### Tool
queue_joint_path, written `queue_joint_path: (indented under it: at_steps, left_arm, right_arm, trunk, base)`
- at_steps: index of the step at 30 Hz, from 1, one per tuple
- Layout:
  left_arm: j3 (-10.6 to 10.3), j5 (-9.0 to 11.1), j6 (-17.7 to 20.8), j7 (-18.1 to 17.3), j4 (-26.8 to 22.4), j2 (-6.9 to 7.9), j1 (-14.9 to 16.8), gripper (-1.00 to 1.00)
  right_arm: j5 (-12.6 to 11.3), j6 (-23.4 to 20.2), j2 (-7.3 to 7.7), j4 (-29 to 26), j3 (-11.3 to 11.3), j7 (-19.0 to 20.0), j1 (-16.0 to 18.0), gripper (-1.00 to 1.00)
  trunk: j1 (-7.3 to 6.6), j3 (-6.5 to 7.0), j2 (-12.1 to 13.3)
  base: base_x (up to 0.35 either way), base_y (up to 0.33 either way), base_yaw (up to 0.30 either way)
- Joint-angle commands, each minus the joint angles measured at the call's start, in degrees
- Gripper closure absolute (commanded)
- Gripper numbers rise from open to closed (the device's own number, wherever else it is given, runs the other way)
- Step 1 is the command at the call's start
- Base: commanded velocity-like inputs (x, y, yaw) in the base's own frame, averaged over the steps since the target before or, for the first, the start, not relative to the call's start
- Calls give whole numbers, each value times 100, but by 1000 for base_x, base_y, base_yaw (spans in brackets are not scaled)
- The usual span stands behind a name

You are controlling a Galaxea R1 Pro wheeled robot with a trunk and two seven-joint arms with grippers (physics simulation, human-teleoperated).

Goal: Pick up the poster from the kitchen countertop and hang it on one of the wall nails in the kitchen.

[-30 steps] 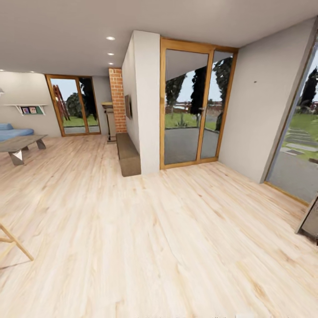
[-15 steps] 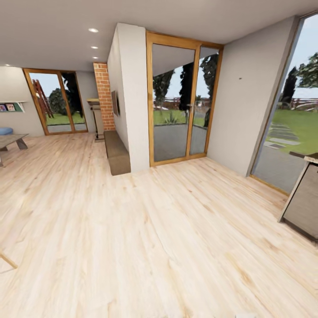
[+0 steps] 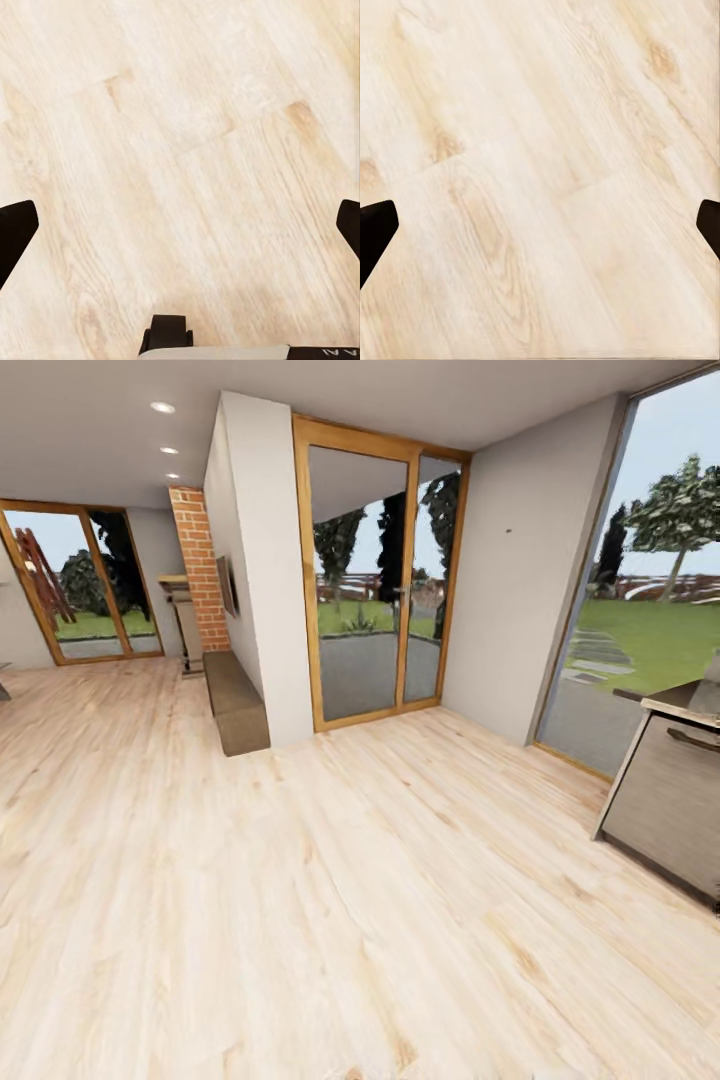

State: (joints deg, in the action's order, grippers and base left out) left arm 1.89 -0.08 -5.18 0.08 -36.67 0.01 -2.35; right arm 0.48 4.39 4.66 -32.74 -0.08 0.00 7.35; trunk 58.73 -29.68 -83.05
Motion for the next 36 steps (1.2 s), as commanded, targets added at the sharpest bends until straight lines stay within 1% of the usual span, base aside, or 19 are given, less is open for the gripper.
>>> queue_joint_path:
  at_steps: [1, 27, 34, 36]
  left_arm:
    - [5, -1, -9, 1, -7, -1, -2, -100]
    - [5, -1, -9, 1, -7, -1, -2, -100]
    - [-5, -8, -6, 1, -9, -8, -2, -100]
    - [-8, -9, -6, 1, -8, -7, -2, -100]
  right_arm:
    - [5, 18, 0, 4, -1, 0, 3, -100]
    - [5, 18, 0, 4, 7, 0, 3, -100]
    - [13, 42, 0, 4, 9, 0, 3, -100]
    - [15, 156, 4, 6, 12, 3, 3, -100]
  trunk:
    - [0, -13, -3]
    - [0, -223, -3]
    - [0, -251, -3]
    - [0, -252, -3]
  base:
    - [0, 0, -195]
    - [0, 0, -196]
    - [158, -168, -60]
    - [232, -201, -9]
